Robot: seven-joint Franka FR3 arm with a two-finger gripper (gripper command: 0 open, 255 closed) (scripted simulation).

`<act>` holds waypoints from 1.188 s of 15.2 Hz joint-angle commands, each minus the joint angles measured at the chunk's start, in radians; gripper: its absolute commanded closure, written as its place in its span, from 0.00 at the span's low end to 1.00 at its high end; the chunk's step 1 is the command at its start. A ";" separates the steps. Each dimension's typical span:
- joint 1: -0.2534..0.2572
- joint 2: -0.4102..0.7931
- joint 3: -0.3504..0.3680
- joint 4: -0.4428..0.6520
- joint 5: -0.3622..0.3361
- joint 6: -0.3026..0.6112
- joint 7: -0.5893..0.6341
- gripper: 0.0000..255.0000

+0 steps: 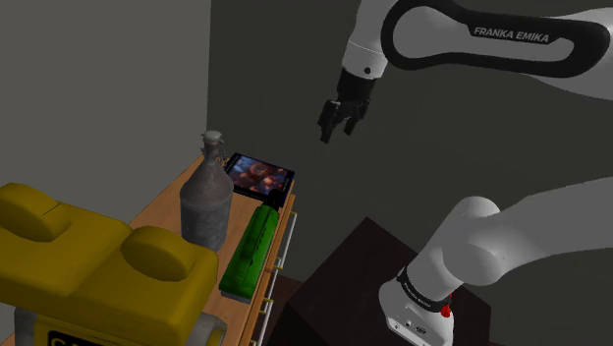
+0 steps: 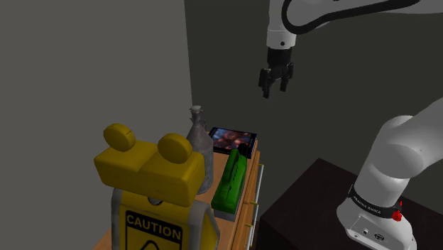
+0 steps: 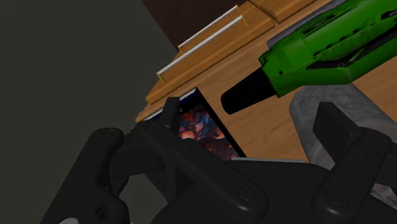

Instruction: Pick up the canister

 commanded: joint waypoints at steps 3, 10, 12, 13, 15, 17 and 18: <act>0.012 0.149 0.062 0.108 0.008 0.027 0.075 0.00; 0.031 0.417 0.153 0.340 -0.026 0.034 0.206 0.00; 0.040 0.498 0.174 0.419 -0.045 0.026 0.244 0.00; 0.047 0.540 0.183 0.460 -0.056 0.019 0.263 0.00; 0.062 0.625 0.200 0.549 -0.081 0.003 0.300 0.00; 0.082 0.713 0.212 0.646 -0.108 -0.019 0.336 0.00; 0.094 0.758 0.217 0.698 -0.123 -0.033 0.352 0.00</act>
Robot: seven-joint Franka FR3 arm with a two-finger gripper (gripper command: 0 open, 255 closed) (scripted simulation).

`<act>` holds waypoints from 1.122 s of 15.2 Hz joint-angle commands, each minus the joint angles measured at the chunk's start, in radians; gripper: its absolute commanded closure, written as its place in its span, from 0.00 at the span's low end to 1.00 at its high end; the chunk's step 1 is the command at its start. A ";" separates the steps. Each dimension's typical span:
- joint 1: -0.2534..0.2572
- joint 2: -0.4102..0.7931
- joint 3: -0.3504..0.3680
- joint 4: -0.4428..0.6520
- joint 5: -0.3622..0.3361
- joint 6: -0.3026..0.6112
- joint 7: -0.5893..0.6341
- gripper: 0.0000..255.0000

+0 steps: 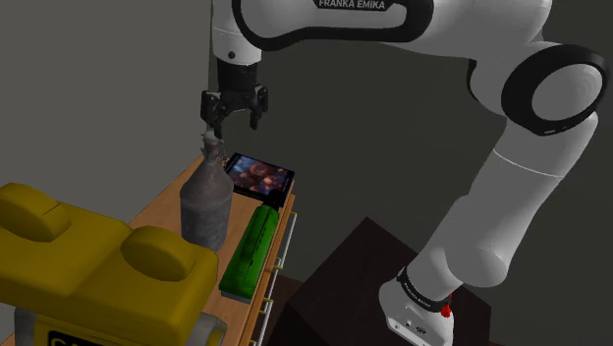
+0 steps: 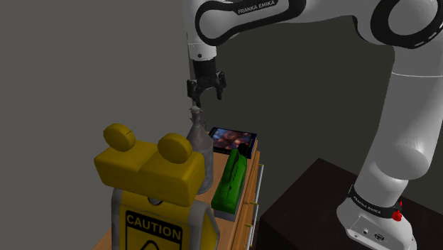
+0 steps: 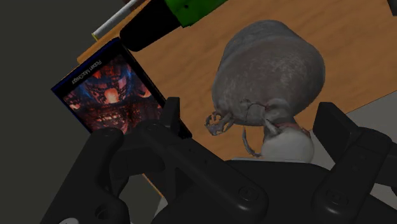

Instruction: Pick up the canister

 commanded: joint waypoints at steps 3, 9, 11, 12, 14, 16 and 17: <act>0.046 0.155 0.012 0.184 -0.048 -0.052 0.053 0.00; 0.042 0.158 0.009 0.108 -0.050 0.027 0.059 0.00; 0.042 0.160 0.008 0.089 -0.051 0.047 0.061 0.00; 0.042 0.160 0.008 0.089 -0.052 0.047 0.061 0.00; 0.042 0.161 0.008 0.089 -0.052 0.048 0.061 1.00; 0.042 0.161 0.008 0.089 -0.052 0.048 0.061 1.00; 0.042 0.161 0.008 0.090 -0.052 0.048 0.061 1.00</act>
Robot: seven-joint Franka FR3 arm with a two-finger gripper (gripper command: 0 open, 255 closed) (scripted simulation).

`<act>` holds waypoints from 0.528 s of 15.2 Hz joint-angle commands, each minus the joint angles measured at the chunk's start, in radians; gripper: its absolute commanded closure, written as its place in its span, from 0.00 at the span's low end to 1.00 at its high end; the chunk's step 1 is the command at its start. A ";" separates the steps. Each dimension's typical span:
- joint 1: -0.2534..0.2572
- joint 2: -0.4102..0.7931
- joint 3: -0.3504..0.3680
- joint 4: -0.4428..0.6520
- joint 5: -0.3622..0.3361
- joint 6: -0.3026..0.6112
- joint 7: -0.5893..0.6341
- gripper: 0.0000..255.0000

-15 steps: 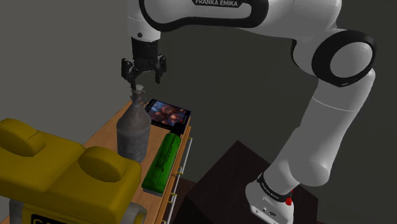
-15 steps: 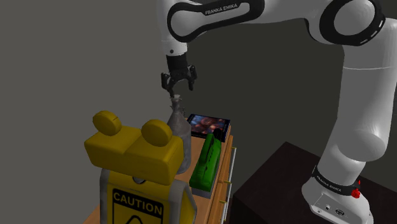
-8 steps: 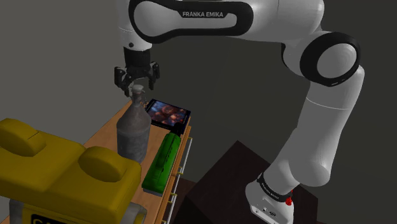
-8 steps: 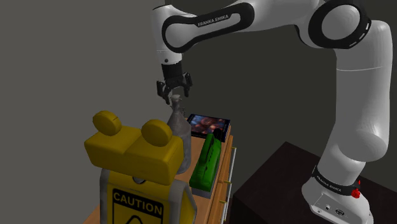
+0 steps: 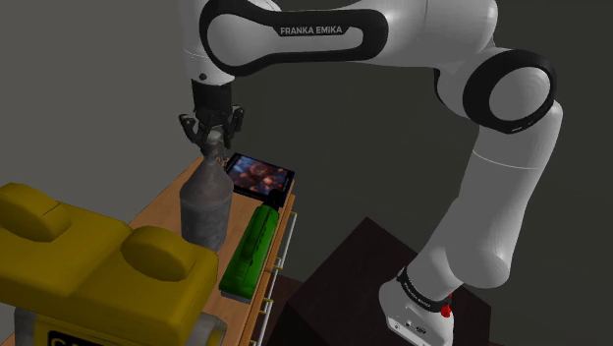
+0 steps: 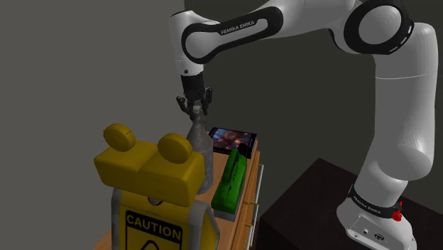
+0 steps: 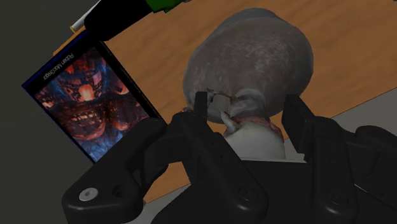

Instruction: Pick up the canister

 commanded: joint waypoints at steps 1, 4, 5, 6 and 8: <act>0.000 0.001 0.000 0.000 0.001 0.001 0.000 1.00; 0.001 0.002 0.000 0.000 0.000 0.001 0.001 1.00; -0.001 0.000 0.000 -0.001 0.001 0.000 -0.001 1.00; 0.000 -0.002 0.000 0.010 0.002 -0.013 -0.002 1.00; 0.001 -0.004 0.001 0.034 0.003 -0.038 -0.004 1.00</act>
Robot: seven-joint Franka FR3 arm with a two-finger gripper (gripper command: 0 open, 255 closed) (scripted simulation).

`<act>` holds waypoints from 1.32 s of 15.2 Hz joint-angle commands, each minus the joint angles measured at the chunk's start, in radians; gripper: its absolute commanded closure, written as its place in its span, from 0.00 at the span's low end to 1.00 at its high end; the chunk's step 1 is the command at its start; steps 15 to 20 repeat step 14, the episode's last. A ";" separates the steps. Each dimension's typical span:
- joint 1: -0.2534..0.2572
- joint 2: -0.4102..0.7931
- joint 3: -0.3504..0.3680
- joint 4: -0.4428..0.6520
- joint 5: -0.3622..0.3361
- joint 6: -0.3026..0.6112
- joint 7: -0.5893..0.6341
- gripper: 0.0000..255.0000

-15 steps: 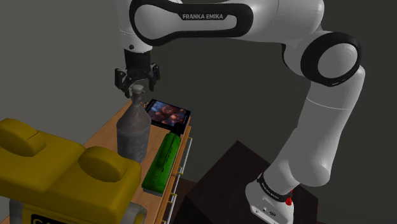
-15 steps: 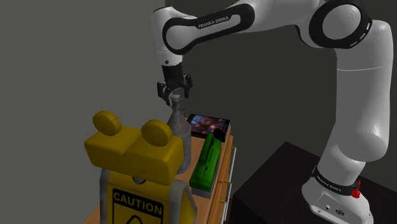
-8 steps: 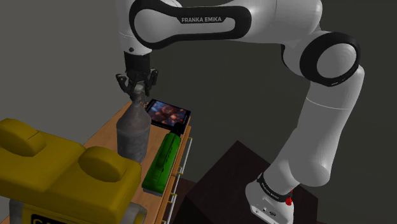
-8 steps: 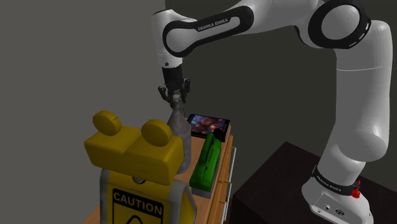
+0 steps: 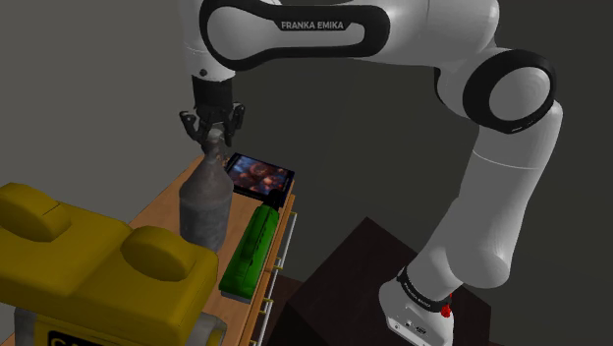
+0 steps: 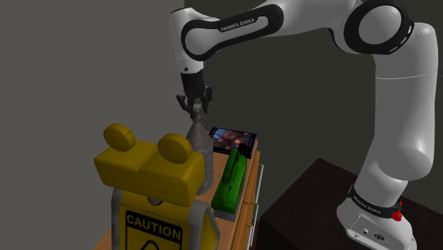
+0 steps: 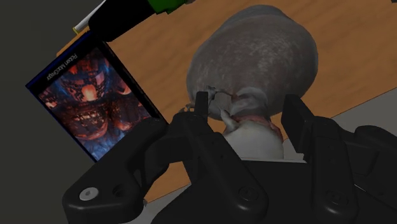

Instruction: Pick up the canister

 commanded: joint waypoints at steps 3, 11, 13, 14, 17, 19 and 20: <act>0.003 -0.005 0.002 0.053 0.002 -0.052 -0.003 1.00; 0.013 0.003 0.004 0.172 0.001 -0.163 -0.009 1.00; 0.014 0.006 0.005 0.192 0.000 -0.180 -0.010 1.00; 0.014 0.005 0.004 0.191 0.000 -0.180 -0.010 1.00; 0.014 0.005 0.004 0.191 0.000 -0.180 -0.010 1.00; 0.014 0.005 0.004 0.191 0.000 -0.180 -0.010 1.00; 0.014 0.005 0.004 0.191 0.000 -0.180 -0.010 1.00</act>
